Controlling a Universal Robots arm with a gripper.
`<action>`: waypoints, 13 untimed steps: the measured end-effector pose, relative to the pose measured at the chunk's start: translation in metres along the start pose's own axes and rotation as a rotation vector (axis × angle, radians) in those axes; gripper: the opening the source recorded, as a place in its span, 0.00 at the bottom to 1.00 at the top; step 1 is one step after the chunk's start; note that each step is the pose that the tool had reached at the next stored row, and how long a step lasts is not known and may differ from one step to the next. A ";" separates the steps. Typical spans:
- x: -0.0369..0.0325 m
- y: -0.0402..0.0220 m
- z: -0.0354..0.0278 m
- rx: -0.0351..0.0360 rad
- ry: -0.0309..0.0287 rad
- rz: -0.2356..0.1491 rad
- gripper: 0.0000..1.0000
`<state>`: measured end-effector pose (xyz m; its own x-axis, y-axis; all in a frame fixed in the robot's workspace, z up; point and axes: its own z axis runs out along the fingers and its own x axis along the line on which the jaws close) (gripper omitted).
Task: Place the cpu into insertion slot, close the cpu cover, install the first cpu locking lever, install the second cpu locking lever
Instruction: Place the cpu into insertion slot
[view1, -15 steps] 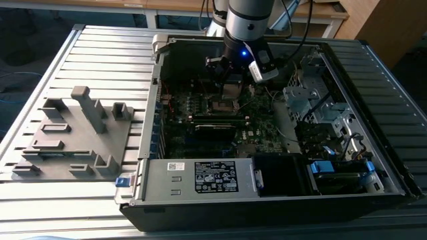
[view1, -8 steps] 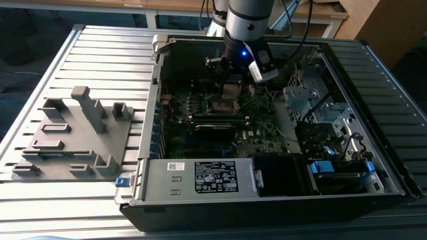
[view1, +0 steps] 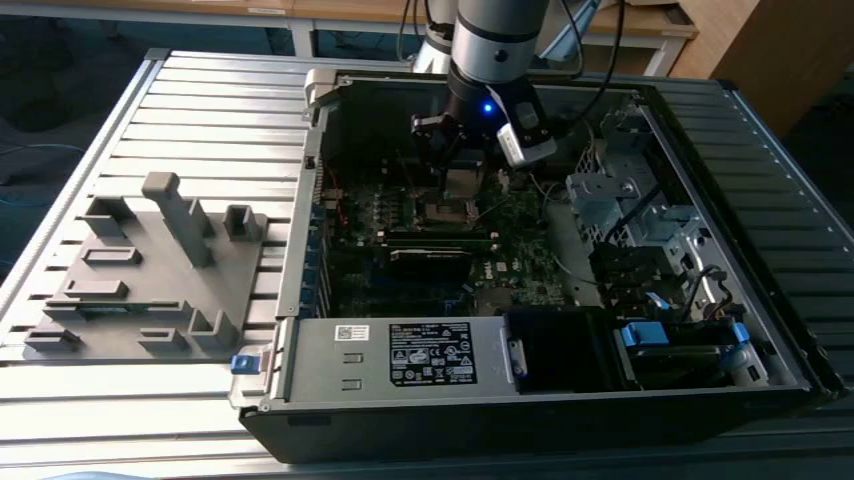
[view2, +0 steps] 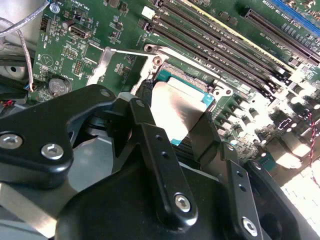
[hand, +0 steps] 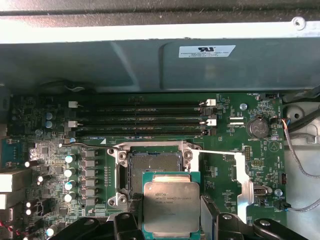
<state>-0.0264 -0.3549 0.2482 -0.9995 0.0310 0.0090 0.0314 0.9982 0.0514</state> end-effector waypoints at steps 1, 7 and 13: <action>0.0000 0.0000 0.0003 0.0000 0.0000 0.000 0.54; 0.0010 -0.0001 0.0010 0.0000 0.0000 0.000 0.54; 0.0013 -0.0002 0.0026 0.0000 -0.0001 0.000 0.54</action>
<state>-0.0277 -0.3549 0.2456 -0.9995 0.0311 0.0089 0.0315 0.9982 0.0515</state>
